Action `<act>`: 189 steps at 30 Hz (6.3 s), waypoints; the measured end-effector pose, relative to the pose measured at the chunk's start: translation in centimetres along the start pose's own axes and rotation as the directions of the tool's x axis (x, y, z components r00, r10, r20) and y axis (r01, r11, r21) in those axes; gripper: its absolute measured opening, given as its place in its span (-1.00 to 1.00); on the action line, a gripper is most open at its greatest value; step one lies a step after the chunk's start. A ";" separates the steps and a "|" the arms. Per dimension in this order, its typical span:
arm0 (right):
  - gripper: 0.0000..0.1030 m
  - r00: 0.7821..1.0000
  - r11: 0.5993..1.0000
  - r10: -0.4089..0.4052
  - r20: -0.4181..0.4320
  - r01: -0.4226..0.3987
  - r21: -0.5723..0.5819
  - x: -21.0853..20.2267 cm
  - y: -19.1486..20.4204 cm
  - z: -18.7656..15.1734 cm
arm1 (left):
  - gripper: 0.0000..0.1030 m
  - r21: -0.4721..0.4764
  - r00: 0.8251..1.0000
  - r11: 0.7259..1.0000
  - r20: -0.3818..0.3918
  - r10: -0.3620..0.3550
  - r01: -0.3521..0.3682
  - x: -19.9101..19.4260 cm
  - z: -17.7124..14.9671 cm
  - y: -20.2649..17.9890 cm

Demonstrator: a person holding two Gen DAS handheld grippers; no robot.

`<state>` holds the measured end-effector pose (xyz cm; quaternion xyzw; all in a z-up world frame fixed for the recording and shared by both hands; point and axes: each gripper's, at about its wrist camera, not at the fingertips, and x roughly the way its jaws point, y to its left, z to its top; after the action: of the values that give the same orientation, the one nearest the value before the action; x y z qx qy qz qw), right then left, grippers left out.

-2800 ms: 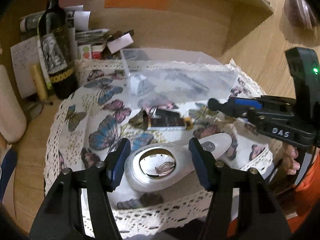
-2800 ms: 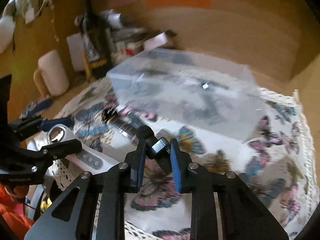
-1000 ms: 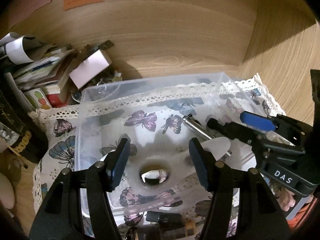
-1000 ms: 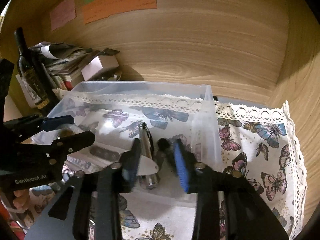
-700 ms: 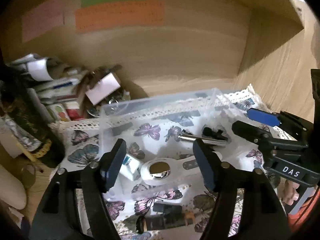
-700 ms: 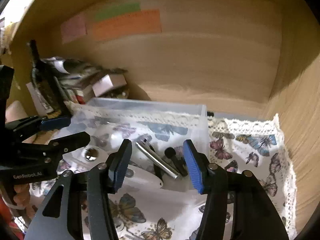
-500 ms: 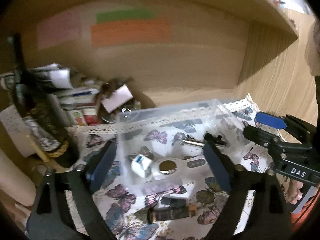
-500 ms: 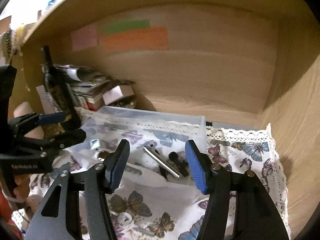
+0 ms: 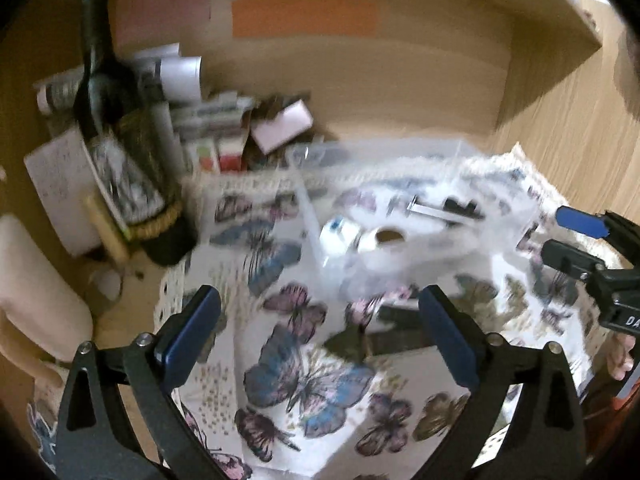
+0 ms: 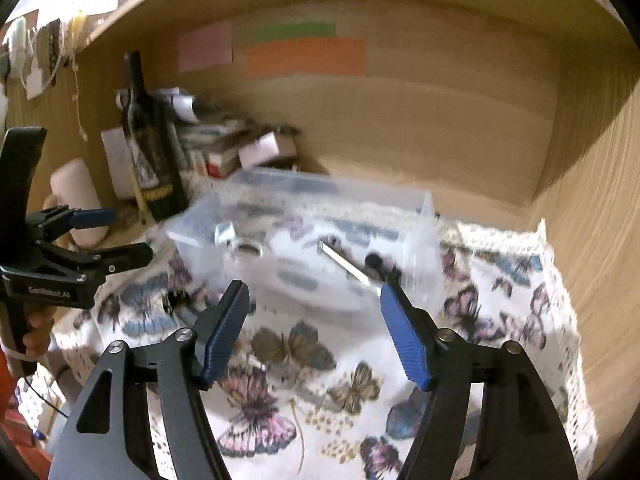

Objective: Organize rigid objects
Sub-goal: 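Grasp a small dark item with the left tool while the right tool grasps the keys, then drop the dark item into the box with the left tool while the right tool drops the keys in, then grasp the black-and-gold bottle with the left tool while the right tool grasps a black knob, then place the bottle into the box with the left tool while the right tool releases the knob inside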

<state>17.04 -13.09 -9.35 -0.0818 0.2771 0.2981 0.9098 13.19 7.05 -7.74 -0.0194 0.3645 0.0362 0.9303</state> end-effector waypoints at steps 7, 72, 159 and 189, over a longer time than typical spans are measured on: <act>0.26 0.989 0.999 0.047 -0.139 -0.044 0.025 2.6 -0.3 -3.0 | 0.22 -0.038 0.990 0.997 -0.118 -0.078 0.074 3.1 -2.3 1.2; -0.92 0.991 0.997 -0.024 0.129 0.033 -0.069 2.1 -0.9 7.5 | -0.54 0.008 0.993 0.997 0.087 -0.081 0.080 2.2 7.7 -1.3; -0.39 0.945 0.960 0.133 -0.297 -0.197 -0.198 10.5 8.6 -0.1 | 0.56 -0.029 0.996 0.998 -0.058 -0.062 0.060 1.1 -2.8 2.2; -0.52 0.996 0.997 -0.014 0.084 0.021 -0.073 -0.5 -0.1 4.4 | 0.56 0.056 0.988 0.997 0.142 -0.067 0.060 -1.7 3.7 -2.7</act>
<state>18.76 -12.10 -5.42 -0.1054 0.2270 0.3034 0.9194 14.64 4.49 -3.87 -0.0043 0.2967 -0.0016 0.9550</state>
